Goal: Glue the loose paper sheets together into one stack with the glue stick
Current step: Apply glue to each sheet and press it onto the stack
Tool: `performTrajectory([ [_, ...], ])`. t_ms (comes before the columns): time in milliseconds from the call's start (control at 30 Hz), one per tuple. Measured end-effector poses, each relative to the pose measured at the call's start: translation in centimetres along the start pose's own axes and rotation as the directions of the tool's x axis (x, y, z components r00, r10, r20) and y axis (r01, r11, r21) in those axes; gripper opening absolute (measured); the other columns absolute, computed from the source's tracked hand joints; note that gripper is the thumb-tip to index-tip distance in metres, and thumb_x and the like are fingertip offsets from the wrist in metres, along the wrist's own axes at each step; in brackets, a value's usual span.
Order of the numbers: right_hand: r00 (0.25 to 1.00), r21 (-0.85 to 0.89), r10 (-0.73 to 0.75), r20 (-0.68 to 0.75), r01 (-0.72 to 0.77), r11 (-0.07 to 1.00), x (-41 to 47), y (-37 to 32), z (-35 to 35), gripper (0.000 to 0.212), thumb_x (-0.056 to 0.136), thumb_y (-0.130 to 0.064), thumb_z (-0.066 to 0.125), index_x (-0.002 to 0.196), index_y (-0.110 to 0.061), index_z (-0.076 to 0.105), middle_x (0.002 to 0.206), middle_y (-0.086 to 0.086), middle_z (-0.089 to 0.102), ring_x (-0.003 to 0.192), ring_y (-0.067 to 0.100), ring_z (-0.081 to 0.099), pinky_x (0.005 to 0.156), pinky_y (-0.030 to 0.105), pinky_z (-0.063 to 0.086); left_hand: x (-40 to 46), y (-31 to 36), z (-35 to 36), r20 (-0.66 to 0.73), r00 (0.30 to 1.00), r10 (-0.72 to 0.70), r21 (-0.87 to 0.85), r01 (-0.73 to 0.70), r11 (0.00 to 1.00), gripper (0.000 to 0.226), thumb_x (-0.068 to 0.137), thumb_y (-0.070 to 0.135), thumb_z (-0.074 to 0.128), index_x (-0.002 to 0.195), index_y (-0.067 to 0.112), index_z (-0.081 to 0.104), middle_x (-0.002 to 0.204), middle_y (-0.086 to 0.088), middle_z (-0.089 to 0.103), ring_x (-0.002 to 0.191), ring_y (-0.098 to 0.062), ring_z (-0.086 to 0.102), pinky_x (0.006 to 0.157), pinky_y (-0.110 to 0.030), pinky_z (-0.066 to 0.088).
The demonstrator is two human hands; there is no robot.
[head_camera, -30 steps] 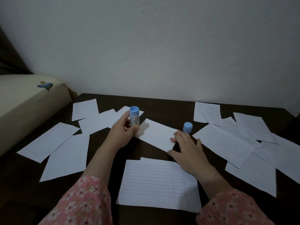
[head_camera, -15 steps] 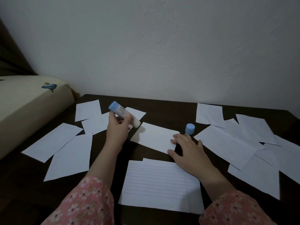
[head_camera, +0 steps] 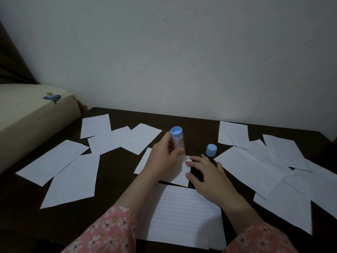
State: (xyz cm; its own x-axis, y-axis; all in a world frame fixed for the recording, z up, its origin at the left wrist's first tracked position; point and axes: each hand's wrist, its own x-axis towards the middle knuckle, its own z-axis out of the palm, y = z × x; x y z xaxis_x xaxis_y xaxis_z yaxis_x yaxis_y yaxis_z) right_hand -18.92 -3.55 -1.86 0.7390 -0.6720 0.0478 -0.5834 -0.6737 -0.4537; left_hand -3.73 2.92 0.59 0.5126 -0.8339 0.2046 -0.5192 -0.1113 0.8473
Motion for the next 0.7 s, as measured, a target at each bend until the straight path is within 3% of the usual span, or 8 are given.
performTrajectory([
  [167, 1.0, -0.002, -0.004, -0.003, 0.004, 1.0, 0.1, 0.1, 0.1, 0.042, 0.097, -0.043, 0.047, 0.138, -0.037, 0.045, 0.154, -0.018, 0.025, 0.147, 0.01, 0.004, 0.118, 0.052, 0.001, 0.4, -0.2, 0.8, 0.003, 1.0, 0.013, -0.014, -0.013, 1.0, 0.034, 0.091, 0.021, 0.062, 0.117, 0.031, 0.044, 0.118, 0.008, 0.056, 0.108, -0.006, 0.051, 0.071, -0.013, 0.041],
  [300, 1.0, 0.007, -0.001, -0.018, 0.001, 1.0, 0.2, 0.2, 0.2, 0.04, 0.096, -0.044, 0.049, 0.135, -0.037, 0.047, 0.152, -0.018, 0.028, 0.147, 0.009, 0.007, 0.117, 0.052, 0.002, 0.6, 0.0, 1.2, 0.047, 0.998, 0.03, 0.006, -0.031, 1.0, 0.044, 0.091, 0.02, 0.061, 0.131, 0.027, 0.044, 0.11, 0.013, 0.051, 0.102, -0.001, 0.046, 0.068, -0.01, 0.038],
  [433, 0.999, 0.009, -0.003, -0.045, 0.003, 1.0, 0.2, 0.4, 0.4, 0.04, 0.094, -0.044, 0.051, 0.133, -0.037, 0.049, 0.149, -0.018, 0.034, 0.145, 0.008, 0.011, 0.117, 0.049, 0.005, 0.9, 0.1, 1.4, 0.065, 0.996, 0.058, 0.063, -0.063, 0.996, 0.053, 0.092, 0.017, 0.06, 0.139, 0.028, 0.038, 0.11, 0.011, 0.052, 0.104, -0.003, 0.047, 0.083, -0.017, 0.039],
  [533, 0.998, 0.007, -0.007, -0.061, 0.007, 1.0, 0.1, 0.3, 0.3, 0.039, 0.093, -0.045, 0.052, 0.132, -0.037, 0.05, 0.148, -0.017, 0.036, 0.145, 0.009, 0.014, 0.118, 0.048, 0.008, 1.1, 0.1, 1.6, 0.059, 0.997, 0.045, 0.062, -0.048, 0.997, 0.056, 0.092, 0.016, 0.059, 0.142, 0.027, 0.036, 0.124, 0.003, 0.055, 0.115, -0.009, 0.049, 0.091, -0.024, 0.041],
  [700, 0.998, 0.003, -0.004, -0.064, 0.004, 1.0, 0.2, 0.3, 0.3, 0.04, 0.093, -0.045, 0.052, 0.132, -0.037, 0.049, 0.148, -0.017, 0.035, 0.144, 0.008, 0.015, 0.119, 0.047, 0.009, 1.4, -0.1, 1.7, 0.056, 0.996, 0.072, 0.085, -0.077, 0.993, 0.052, 0.091, 0.015, 0.059, 0.138, 0.028, 0.039, 0.125, 0.0, 0.055, 0.117, -0.013, 0.051, 0.091, -0.025, 0.042],
])
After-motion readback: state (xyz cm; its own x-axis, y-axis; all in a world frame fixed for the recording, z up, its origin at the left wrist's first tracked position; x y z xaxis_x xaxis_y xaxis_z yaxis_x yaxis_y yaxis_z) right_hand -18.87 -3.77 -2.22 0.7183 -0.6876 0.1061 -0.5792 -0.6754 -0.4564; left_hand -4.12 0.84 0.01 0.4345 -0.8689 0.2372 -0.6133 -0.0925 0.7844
